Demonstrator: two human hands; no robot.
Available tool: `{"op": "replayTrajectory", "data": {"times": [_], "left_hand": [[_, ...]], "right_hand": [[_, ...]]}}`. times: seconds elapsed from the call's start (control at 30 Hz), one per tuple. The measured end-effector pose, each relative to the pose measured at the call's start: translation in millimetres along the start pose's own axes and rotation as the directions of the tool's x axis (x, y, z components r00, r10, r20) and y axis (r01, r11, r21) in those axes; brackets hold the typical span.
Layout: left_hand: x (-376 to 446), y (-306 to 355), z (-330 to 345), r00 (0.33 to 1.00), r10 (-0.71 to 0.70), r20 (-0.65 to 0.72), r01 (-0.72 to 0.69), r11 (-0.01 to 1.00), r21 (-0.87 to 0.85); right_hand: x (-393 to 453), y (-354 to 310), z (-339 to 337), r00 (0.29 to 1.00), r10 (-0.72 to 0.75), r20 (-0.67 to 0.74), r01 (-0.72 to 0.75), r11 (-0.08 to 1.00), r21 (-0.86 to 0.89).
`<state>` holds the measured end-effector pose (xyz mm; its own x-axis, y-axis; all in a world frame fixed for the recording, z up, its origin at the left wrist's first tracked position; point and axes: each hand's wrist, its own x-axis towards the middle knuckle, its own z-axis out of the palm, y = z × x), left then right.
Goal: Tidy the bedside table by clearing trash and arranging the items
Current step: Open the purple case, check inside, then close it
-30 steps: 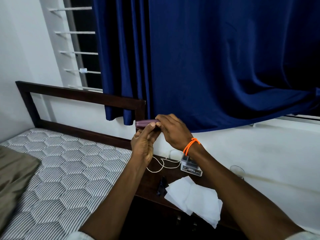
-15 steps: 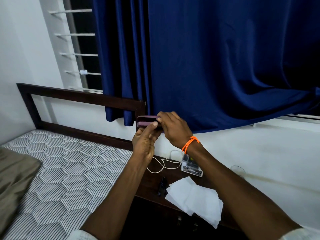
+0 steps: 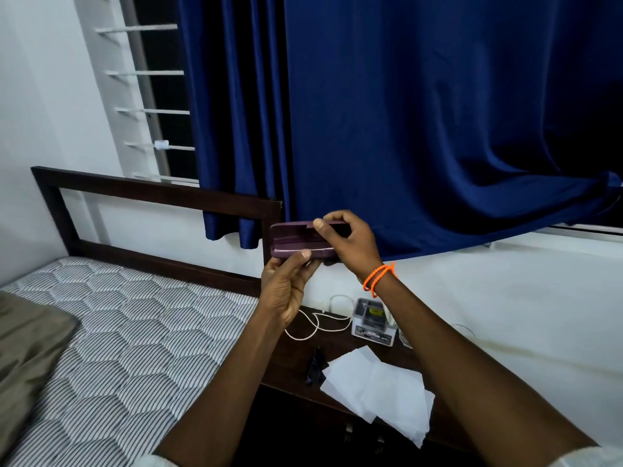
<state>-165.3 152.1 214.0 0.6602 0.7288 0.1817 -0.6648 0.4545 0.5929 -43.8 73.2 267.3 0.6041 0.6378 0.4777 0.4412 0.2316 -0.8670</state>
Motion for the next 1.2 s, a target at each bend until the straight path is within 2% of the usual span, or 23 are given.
{"op": "replayTrajectory", "data": {"times": [0.13, 0.3, 0.4, 0.53, 0.63, 0.87, 1.03, 1.13, 1.2], "left_hand": [[-5.1, 1.6, -6.8, 1.0, -0.01, 0.017, 0.008, 0.995, 0.094], [-1.5, 7.4, -21.9, 0.995, 0.086, -0.052, -0.077, 0.985, 0.152], [-2.9, 13.6, -31.0, 0.992, 0.128, 0.002, -0.123, 0.947, 0.296], [-1.3, 22.4, -42.9, 0.996, 0.029, 0.078, -0.063, 0.876, 0.478], [5.5, 27.6, -53.0, 0.996, -0.037, 0.078, -0.013, 0.828, 0.56], [9.7, 17.2, -77.6, 0.998, -0.052, 0.016, 0.034, 0.822, 0.569], [9.9, 0.7, -104.7, 0.997, -0.015, -0.073, 0.05, 0.859, 0.509], [10.6, -11.0, -120.5, 0.992, -0.002, -0.123, 0.068, 0.844, 0.532], [11.3, -19.3, -132.4, 0.99, -0.007, -0.139, 0.087, 0.81, 0.58]], "right_hand": [[1.0, 10.1, 0.9, 0.994, 0.081, -0.078, -0.076, 0.995, 0.066], [5.2, 29.3, 3.1, 0.985, 0.15, -0.082, -0.144, 0.987, 0.07], [5.7, 37.5, 1.7, 0.985, 0.159, -0.071, -0.157, 0.987, 0.032], [5.4, 47.3, 2.7, 0.987, 0.153, -0.049, -0.152, 0.988, 0.013], [5.1, 54.9, 5.6, 0.988, 0.147, -0.052, -0.147, 0.989, 0.003], [0.2, 91.4, 22.1, 0.971, 0.207, -0.123, -0.207, 0.978, 0.008], [-15.6, 121.7, 25.7, 0.92, 0.365, -0.143, -0.362, 0.931, 0.047], [-29.7, 154.7, 27.3, 0.895, 0.41, -0.177, -0.423, 0.906, -0.036], [-39.0, 178.6, 27.9, 0.881, 0.45, -0.147, -0.463, 0.884, -0.071]]}}
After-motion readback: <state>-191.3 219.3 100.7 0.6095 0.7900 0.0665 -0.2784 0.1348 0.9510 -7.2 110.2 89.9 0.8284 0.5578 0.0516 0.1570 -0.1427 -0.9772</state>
